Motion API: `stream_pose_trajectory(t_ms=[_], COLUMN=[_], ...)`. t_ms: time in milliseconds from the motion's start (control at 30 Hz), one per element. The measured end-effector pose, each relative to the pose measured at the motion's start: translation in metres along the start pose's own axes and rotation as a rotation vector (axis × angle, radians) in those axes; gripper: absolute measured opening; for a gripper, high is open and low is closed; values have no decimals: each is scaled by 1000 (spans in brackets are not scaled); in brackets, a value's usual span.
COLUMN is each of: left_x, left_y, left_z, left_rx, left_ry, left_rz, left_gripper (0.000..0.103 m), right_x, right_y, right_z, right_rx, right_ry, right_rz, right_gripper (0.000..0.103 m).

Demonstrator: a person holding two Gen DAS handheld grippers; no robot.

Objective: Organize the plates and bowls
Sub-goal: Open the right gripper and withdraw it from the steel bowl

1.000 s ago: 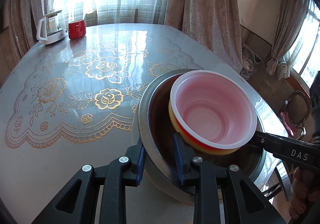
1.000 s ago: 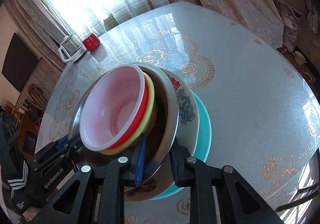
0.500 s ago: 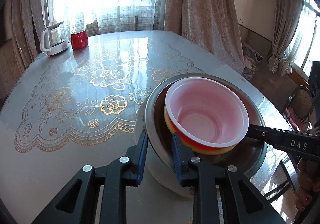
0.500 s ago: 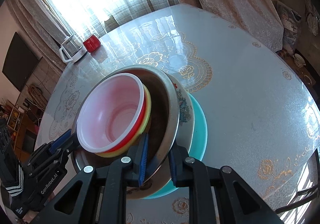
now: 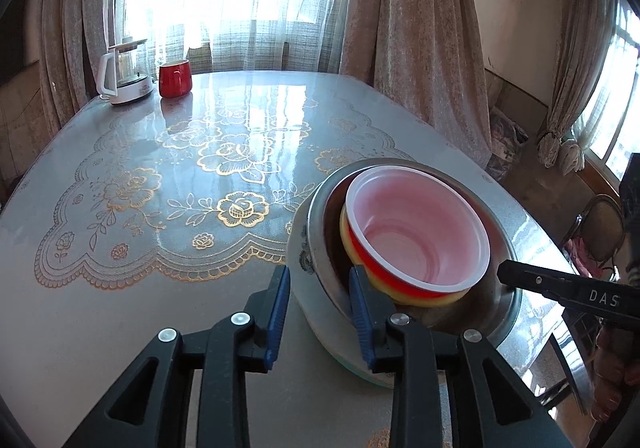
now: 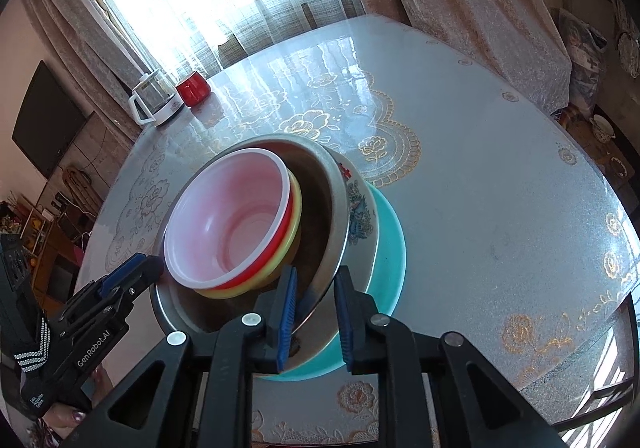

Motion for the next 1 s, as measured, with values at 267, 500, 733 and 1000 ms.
stream_pose_trajectory(t_ms=[267,500,733,1000], left_x=[-12,-28,-43,-45], left_y=[-10,-22,-37,-58], left_z=[-10,-20,-14,-4], left_rx=[-32,-77,-12,-1], left_ry=[44,77,167,179], left_rz=[5,19,7,-63], left_gripper=[46,67,89,96], right_x=[-4,-26,-38,-41], right_y=[-3,-9,-22,-42], right_z=[8,10,3,-1], right_rx=[90,59,-16,-47], right_ry=[38,32,-4,-17], right_rz=[8,85,144,157], right_gripper=[21,21,25,30])
Point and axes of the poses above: each gripper's, at about its wrist camera, not at the fingertips, and x roughly the way its jaws point, z to its right, y to its top, the point moved 8 cm from there along x, roughly the way its jaws point, and after that the axes turned 13 degrees about x, right-handed, at the moved point
